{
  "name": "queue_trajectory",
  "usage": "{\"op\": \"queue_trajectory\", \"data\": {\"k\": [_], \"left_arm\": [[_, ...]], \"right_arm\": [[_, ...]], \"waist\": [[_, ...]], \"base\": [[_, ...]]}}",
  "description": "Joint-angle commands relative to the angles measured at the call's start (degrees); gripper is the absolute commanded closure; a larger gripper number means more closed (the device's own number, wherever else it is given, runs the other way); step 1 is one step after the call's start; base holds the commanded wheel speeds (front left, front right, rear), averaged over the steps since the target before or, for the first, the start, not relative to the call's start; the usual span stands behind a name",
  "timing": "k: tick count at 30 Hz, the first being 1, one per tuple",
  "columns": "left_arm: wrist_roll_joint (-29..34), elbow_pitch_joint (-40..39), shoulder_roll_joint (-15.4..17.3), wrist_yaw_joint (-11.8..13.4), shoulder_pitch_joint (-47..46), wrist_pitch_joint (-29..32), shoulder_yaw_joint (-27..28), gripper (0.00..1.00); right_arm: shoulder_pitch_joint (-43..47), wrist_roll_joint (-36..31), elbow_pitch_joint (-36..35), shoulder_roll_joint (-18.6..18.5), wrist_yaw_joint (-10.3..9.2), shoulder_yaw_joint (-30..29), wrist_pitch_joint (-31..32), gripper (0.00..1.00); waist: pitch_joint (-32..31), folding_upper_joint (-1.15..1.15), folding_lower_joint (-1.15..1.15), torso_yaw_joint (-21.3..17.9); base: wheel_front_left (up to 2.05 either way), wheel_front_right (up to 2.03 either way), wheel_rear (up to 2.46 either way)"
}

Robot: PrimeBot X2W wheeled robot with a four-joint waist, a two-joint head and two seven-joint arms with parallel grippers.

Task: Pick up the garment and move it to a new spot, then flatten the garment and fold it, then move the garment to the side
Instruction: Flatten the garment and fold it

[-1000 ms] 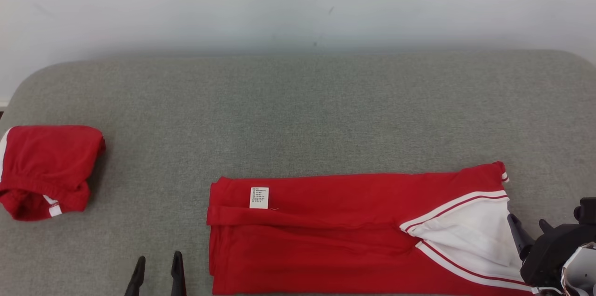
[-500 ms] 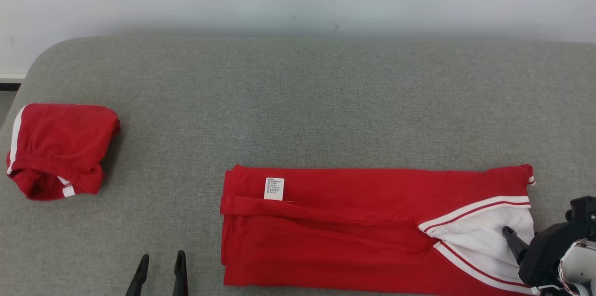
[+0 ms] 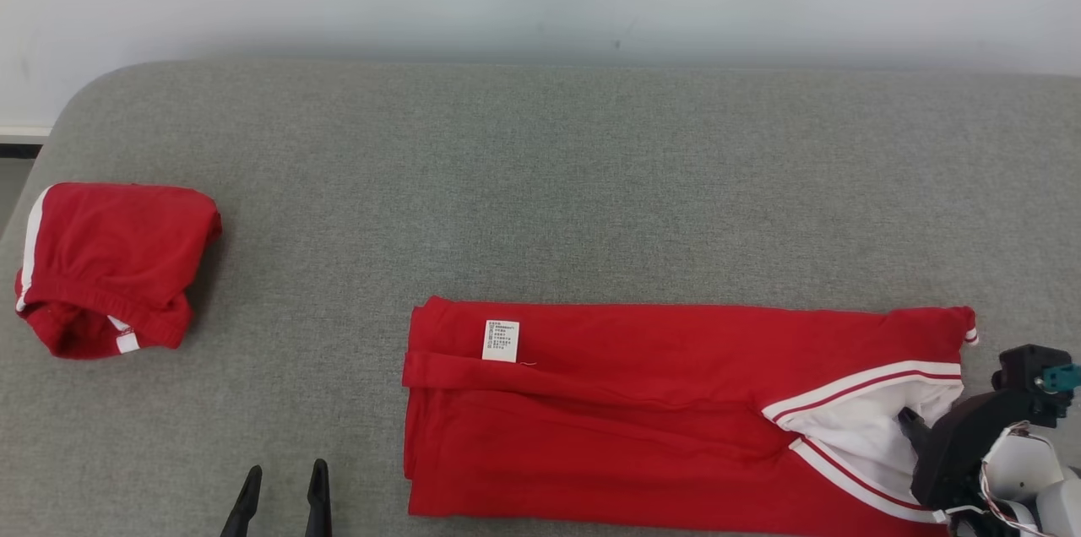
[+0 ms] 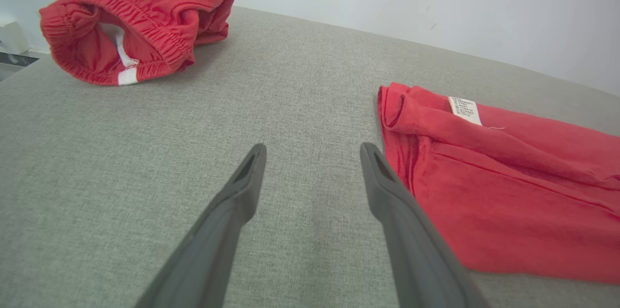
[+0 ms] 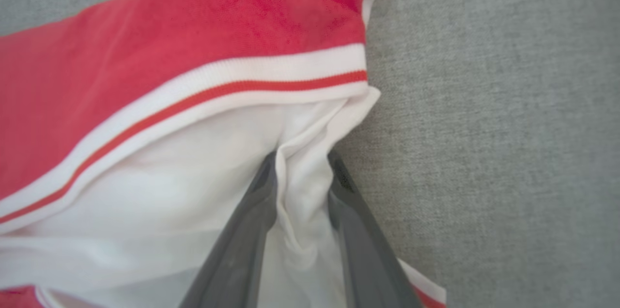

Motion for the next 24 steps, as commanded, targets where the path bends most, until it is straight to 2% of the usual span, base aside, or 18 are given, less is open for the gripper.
{"op": "queue_trajectory", "data": {"k": [1,2,9,18,24], "left_arm": [[-0.49,0.15,0.35,-0.11,-0.64,-0.3,0.0,0.0],[-0.5,0.28,0.41,-0.13,-0.71,-0.37,-0.01,0.0],[-1.02,1.3,0.63,-0.22,-1.05,-0.94,0.35,0.0],[-1.15,1.99,0.52,-0.53,-1.27,-1.53,0.95,0.0],[-0.93,2.38,0.34,-0.62,-1.27,-1.64,1.09,0.0]], "right_arm": [[0.8,0.59,1.94,3.13,0.63,2.07,0.84,0.82],[0.63,0.52,2.18,2.89,0.63,2.15,0.51,1.0],[-0.44,-0.2,2.92,1.2,0.36,-0.25,-2.3,1.0],[-0.64,-3.29,0.3,-1.35,0.26,-9.8,-6.22,1.0],[0.77,-5.28,-2.87,-1.22,0.26,-15.69,-5.85,1.0]], "waist": [[0.03,0.0,0.0,0.14],[0.07,0.0,0.0,0.25],[0.2,0.0,0.0,0.26],[-0.4,0.0,0.0,-2.61],[-0.84,0.0,0.0,-4.35]], "base": [[0.0,0.0,0.0],[0.0,0.0,0.0],[0.0,0.0,0.0],[0.0,0.0,0.0],[0.0,0.0,0.0]]}}
